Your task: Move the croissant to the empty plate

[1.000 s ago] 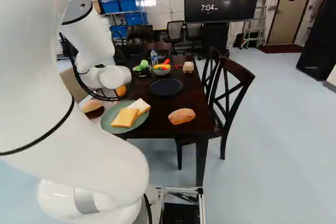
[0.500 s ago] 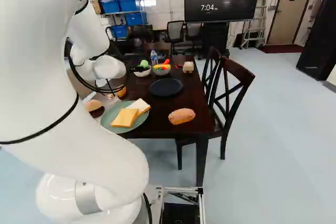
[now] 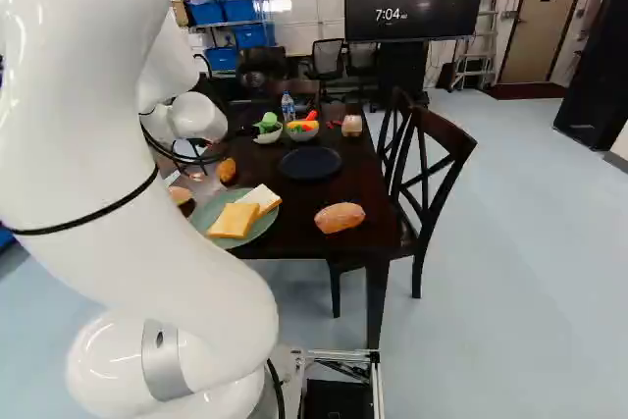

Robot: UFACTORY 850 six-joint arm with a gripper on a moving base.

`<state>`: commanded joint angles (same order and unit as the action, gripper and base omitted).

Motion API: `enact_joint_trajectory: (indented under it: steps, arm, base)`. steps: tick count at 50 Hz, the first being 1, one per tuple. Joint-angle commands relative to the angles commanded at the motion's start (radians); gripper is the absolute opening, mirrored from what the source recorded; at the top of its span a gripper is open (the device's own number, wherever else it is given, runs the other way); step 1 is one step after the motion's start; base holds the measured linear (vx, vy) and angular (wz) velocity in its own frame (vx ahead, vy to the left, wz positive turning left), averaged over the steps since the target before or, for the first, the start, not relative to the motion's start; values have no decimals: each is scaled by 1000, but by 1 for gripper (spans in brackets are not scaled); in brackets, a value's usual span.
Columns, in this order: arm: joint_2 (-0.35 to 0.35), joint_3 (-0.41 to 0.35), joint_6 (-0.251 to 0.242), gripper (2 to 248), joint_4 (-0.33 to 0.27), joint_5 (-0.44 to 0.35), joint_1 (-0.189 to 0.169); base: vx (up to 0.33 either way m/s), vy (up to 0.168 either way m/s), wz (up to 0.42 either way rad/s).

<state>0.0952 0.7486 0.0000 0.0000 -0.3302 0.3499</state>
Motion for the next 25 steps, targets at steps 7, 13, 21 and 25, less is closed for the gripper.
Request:
enact_joint_trajectory:
  steps: [7,13,21,25]
  arm:
    - [33,35,0,247,0,39,13]
    - [63,66,0,247,0,74,24]
    - [117,111,0,247,0,109,37]
    - [145,134,0,247,0,114,43]
  base:
    - [0,0,0]
    - [0,0,0]
    - [0,0,0]
    - [0,0,0]
